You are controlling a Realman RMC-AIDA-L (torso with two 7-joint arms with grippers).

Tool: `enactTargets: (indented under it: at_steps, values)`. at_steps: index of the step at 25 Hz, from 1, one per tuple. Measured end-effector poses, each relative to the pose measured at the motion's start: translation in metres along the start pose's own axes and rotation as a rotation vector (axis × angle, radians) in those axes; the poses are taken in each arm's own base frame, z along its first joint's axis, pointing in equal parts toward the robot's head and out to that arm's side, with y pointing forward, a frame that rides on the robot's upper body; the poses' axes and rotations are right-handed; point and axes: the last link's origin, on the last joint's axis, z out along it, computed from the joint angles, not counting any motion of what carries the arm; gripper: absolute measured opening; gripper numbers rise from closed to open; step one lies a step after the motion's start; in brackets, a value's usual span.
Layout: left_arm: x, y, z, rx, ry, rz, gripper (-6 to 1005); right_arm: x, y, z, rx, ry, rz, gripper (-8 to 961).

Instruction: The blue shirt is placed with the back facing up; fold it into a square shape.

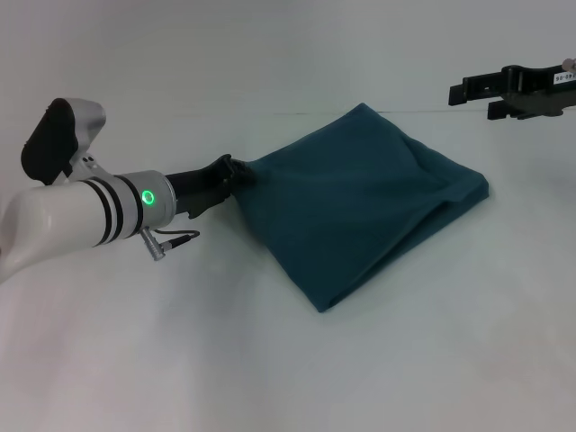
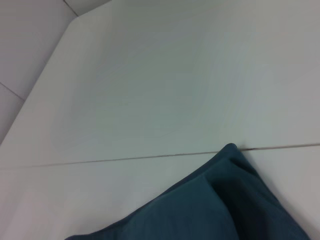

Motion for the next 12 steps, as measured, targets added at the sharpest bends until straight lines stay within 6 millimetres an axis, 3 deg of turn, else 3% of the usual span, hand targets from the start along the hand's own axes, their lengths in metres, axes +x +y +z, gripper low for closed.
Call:
enactTargets:
  at_steps: [7,12]
  values:
    - [0.000,-0.004,-0.004,-0.006,-0.011,0.003,159,0.001,0.000,0.000,-0.002,0.002,0.002,853]
    - [0.014,-0.010,-0.014,0.001,0.002,0.025,81,0.003,0.001,0.001,-0.008,0.013,-0.002,853]
